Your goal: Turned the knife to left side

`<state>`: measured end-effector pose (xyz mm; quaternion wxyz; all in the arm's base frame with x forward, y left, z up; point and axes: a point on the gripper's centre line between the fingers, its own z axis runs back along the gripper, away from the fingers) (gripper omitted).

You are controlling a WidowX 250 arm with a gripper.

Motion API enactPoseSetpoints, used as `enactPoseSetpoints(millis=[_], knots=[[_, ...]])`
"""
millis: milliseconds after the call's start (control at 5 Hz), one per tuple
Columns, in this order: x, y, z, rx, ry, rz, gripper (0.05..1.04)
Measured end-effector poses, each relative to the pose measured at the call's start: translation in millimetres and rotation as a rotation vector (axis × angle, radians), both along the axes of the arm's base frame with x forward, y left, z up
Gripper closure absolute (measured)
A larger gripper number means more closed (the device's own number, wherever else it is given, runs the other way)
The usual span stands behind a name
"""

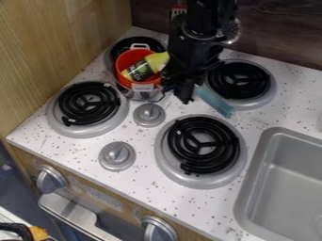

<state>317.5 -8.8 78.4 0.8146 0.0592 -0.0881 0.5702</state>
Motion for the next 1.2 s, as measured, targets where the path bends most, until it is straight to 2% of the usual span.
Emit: enactPoseSetpoints(millis=[200, 400, 600, 800, 1000, 1200], knots=[[-11.9, 12.4, -2.8, 0.013, 0.007, 0.107, 1.006], [-24.2, 32.1, -11.6, 0.011, 0.023, 0.264, 1.006], [-32.9, 49.5, -17.3, 0.038, -0.021, 0.384, 1.006], [-30.9, 68.9, -23.1, 0.0, -0.081, 0.554, 1.006], [-32.5, 76.6, -38.2, 0.012, -0.146, 0.498, 1.006], [-29.9, 78.7, -57.9, 0.017, -0.164, 0.46, 1.006]])
